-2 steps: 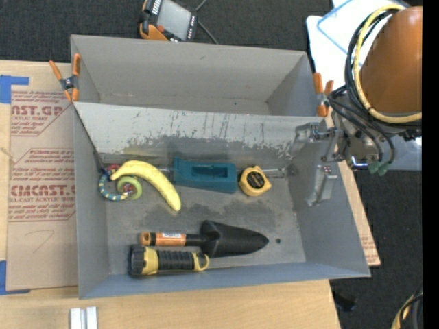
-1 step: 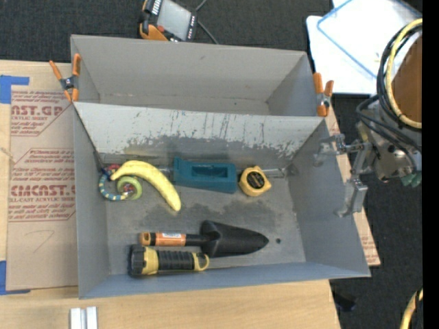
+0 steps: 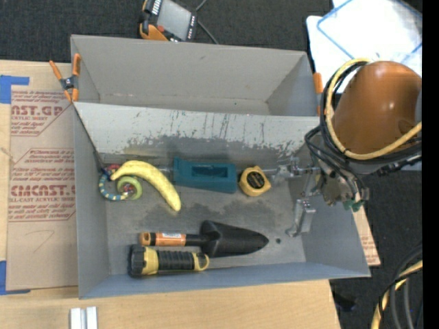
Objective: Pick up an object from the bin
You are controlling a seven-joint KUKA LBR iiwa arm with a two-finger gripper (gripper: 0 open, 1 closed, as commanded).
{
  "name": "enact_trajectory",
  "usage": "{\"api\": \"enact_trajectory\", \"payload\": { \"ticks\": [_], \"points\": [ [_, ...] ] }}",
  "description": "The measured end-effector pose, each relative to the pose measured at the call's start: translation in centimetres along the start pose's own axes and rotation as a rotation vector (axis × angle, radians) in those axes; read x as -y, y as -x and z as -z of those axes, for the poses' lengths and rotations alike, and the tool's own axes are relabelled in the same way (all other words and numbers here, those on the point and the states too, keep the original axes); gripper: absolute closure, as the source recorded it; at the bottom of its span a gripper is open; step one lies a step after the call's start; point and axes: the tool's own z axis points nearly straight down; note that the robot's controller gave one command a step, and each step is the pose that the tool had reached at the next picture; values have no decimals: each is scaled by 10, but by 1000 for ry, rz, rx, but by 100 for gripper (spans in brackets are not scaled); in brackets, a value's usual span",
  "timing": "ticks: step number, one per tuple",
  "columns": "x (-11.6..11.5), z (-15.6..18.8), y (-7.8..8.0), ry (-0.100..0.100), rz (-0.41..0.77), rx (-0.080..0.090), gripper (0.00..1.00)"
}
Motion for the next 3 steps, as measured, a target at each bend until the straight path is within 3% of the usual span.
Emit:
{"api": "enact_trajectory", "payload": {
  "ticks": [1,2,3],
  "points": [
    [9,21,14,-15,38,22,0],
    [-54,-60,-5,1,-26,-5,0],
    [-47,-98,8,-14,-70,27,0]
  ]
}}
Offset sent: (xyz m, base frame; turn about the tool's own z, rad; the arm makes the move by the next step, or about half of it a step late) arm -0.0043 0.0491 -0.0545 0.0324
